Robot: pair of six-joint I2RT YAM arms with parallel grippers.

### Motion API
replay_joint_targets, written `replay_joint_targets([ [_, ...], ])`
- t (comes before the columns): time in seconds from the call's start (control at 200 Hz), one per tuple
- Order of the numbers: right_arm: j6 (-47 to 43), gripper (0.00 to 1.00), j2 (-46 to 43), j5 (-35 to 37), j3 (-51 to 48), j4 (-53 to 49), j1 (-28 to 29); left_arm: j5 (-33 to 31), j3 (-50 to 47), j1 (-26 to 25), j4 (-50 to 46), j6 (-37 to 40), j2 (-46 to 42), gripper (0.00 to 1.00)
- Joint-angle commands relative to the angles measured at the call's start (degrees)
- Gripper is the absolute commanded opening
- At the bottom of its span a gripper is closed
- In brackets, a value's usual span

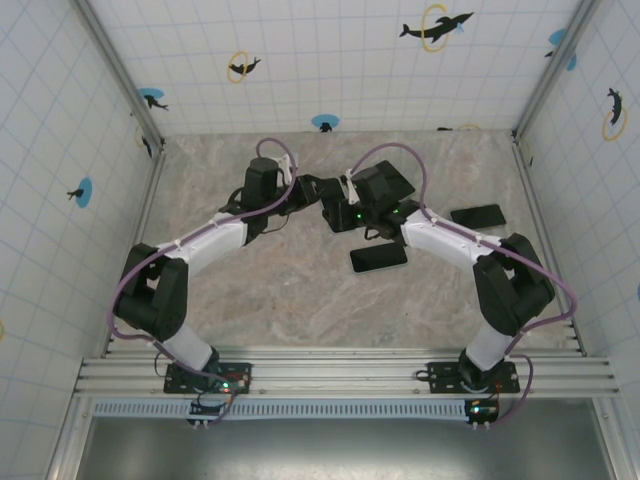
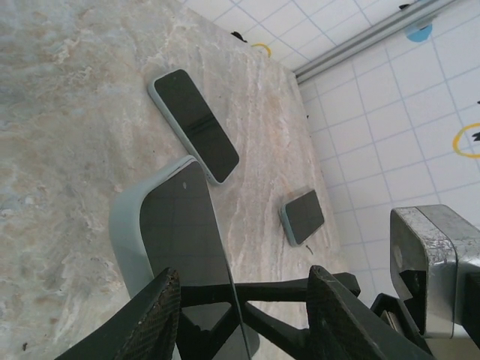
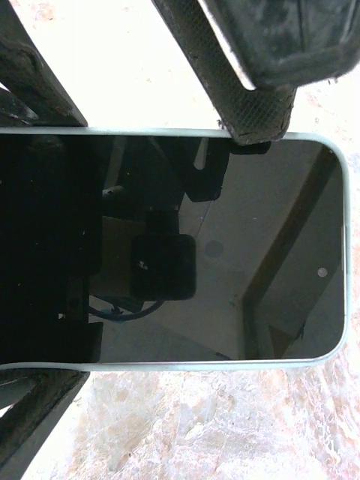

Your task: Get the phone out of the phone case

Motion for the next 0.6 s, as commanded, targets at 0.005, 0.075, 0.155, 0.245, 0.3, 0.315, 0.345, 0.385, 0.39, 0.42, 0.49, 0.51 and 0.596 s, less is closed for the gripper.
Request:
replay_joint_targets([
  [0.005,-1.18,0.51,-3.54,2.05,-0.09,1.27,0.29,-1.26,1.35,0.09,-4.26,2.42,-0.77,0.49],
  [0.075,-1.68,0.51,-3.54,2.26,-0.20,0.79,0.24,-1.75,1.35,0.02,-5.57,2.79,-1.47,0.50],
  [0.155,-1.65,0.51,-3.70,2.26,-0.25,0.84,0.24,-2.76,1.62,0.04,-8.18,3.96,-1.81,0.50],
  [0.245,-1.65,0.50,-3.80,2.17,-0.05,0.88,0.15,-3.94,1.62,0.02,-10.38,5.15,-2.04,0.51],
  [0.3,-1.55,0.50,-3.81,1.60,0.19,1.04,0.17,-4.06,1.39,0.11,-9.82,4.99,-1.95,0.51],
  [0.315,-1.42,0.50,-3.81,1.38,0.25,1.19,0.22,-3.90,1.35,0.11,-9.57,4.98,-1.79,0.51],
  [0.345,-1.22,0.51,-3.81,0.81,0.45,1.32,0.24,-3.32,1.57,0.11,-8.98,4.84,-1.28,0.52],
  [0.385,-0.94,0.50,-3.85,0.23,0.72,1.54,0.28,-2.53,2.01,0.15,-8.14,4.37,-0.40,0.51],
  [0.39,-0.90,0.50,-3.84,0.12,0.78,1.56,0.29,-2.50,2.07,0.17,-8.03,4.37,-0.30,0.51],
  [0.42,-0.86,0.50,-3.81,-0.09,0.95,1.50,0.32,-1.88,2.45,0.11,-7.26,4.00,0.28,0.51],
  [0.49,-0.64,0.50,-3.89,-0.53,1.10,1.34,0.42,-0.77,2.58,0.11,-4.76,2.58,1.19,0.51],
  [0.51,-0.48,0.50,-3.98,-0.69,1.09,1.50,0.42,-0.72,2.58,0.11,-4.23,2.25,1.37,0.51],
  [0.596,0.36,0.50,-4.45,-1.99,0.74,2.05,0.56,-0.30,3.34,0.13,-3.53,1.98,2.49,0.50],
])
